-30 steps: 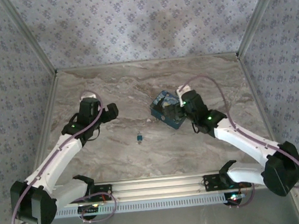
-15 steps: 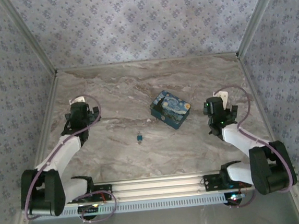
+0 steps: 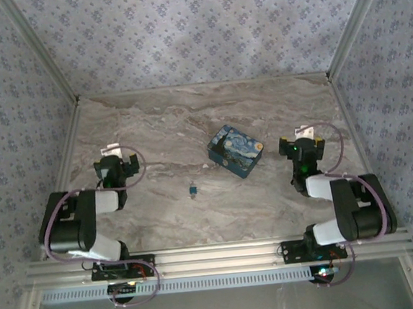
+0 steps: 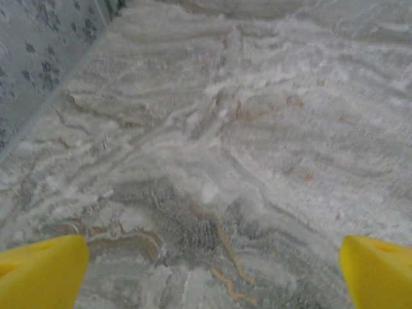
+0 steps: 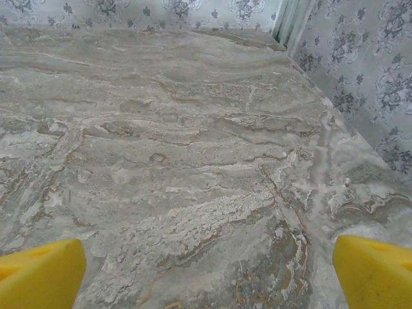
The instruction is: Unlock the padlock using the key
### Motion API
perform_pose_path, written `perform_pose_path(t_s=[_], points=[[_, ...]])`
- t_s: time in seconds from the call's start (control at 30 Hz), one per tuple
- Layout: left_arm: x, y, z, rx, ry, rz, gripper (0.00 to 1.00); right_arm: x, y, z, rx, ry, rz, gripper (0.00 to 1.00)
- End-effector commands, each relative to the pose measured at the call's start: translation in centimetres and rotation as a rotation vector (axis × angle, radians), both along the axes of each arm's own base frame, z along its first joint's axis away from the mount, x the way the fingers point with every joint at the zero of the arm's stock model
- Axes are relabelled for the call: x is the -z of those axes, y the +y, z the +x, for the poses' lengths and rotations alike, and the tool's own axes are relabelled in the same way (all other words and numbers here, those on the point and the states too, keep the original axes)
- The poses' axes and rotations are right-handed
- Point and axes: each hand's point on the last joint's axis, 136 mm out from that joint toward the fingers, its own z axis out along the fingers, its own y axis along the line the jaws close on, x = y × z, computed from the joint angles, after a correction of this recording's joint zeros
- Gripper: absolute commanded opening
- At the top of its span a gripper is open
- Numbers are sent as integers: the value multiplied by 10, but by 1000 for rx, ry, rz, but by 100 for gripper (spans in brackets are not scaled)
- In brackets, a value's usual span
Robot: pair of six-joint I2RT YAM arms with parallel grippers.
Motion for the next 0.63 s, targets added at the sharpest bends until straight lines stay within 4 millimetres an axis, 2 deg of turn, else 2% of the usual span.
perform_pose_path(t_s=[0.0, 0.03, 0.07, 0.2, 0.6], points=[[-25, -2, 17, 31, -108, -17, 100, 3, -2, 11, -36, -79, 0, 100], [-23, 3, 17, 13, -112, -23, 100, 8, -4, 13, -7, -8, 8, 100], [-22, 5, 16, 3, -90, -31, 100, 8, -8, 13, 4, -9, 64, 100], [-24, 5, 16, 4, -106, -27, 100, 8, -1, 15, -43, -15, 29, 100], [-23, 5, 16, 1, -102, -23, 100, 9, -3, 17, -58, -2, 55, 100]])
